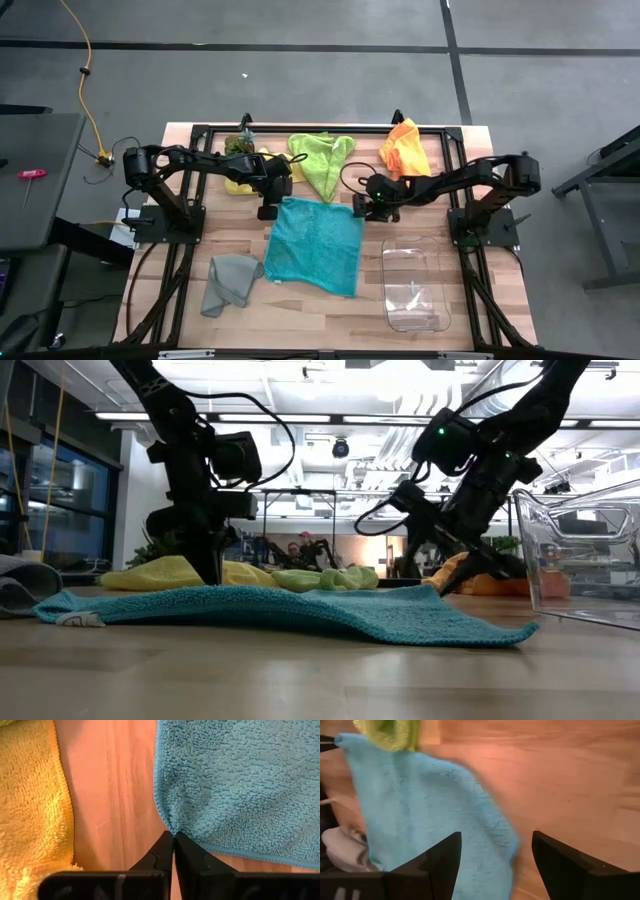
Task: Fold microfiber towels
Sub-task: Fold the blue microfiber cloth
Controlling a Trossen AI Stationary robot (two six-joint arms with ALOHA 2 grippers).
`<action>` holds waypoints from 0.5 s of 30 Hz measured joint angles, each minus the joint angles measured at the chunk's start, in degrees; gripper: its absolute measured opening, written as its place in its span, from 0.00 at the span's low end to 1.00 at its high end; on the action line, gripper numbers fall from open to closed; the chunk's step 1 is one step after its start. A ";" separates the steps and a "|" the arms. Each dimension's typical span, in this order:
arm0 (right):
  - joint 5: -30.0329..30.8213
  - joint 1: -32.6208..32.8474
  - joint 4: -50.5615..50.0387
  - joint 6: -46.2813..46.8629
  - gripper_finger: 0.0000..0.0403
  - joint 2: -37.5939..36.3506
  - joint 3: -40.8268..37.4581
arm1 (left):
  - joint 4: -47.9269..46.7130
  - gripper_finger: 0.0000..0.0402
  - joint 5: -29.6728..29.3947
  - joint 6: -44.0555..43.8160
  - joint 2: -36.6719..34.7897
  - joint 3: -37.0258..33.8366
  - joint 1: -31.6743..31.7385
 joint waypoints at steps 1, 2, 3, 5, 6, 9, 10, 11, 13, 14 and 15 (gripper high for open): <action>-0.53 0.04 0.60 0.07 0.58 0.10 0.43 | 0.00 0.00 0.00 -0.18 0.00 0.00 0.00; -0.61 0.04 1.04 0.05 0.58 -0.05 0.57 | 0.00 0.00 0.00 -0.29 0.00 0.00 0.00; -0.61 0.10 1.44 0.16 0.58 -0.09 0.59 | 0.02 0.00 -0.04 -0.29 0.00 0.00 0.00; 0.75 0.06 2.50 1.17 0.58 0.00 0.51 | 0.04 0.00 -0.02 -0.31 0.00 0.00 0.00; 2.01 -0.02 3.35 1.64 0.58 0.00 0.52 | 0.04 0.00 -0.04 -0.30 0.00 0.00 0.00; 4.83 -0.04 3.66 1.95 0.58 -0.05 0.57 | 0.04 0.00 -0.07 -0.31 0.00 0.00 0.00; 5.53 -0.03 3.20 1.98 0.58 -0.05 0.57 | 0.06 0.00 -0.17 -0.31 0.00 0.00 0.00; 5.87 -0.03 2.90 2.09 0.58 0.14 0.57 | 0.07 0.00 -0.17 -0.33 0.00 0.00 0.00; 6.26 -0.03 2.35 2.90 0.58 0.77 0.53 | 0.13 0.00 -0.17 -0.31 -0.01 0.00 0.00; 6.27 -0.03 2.56 2.99 0.58 1.43 0.50 | 0.16 0.00 -0.17 -0.32 -0.02 0.00 0.00; 6.15 -0.03 3.16 3.30 0.58 2.02 0.55 | 0.28 0.00 -0.17 -0.32 0.00 0.00 0.00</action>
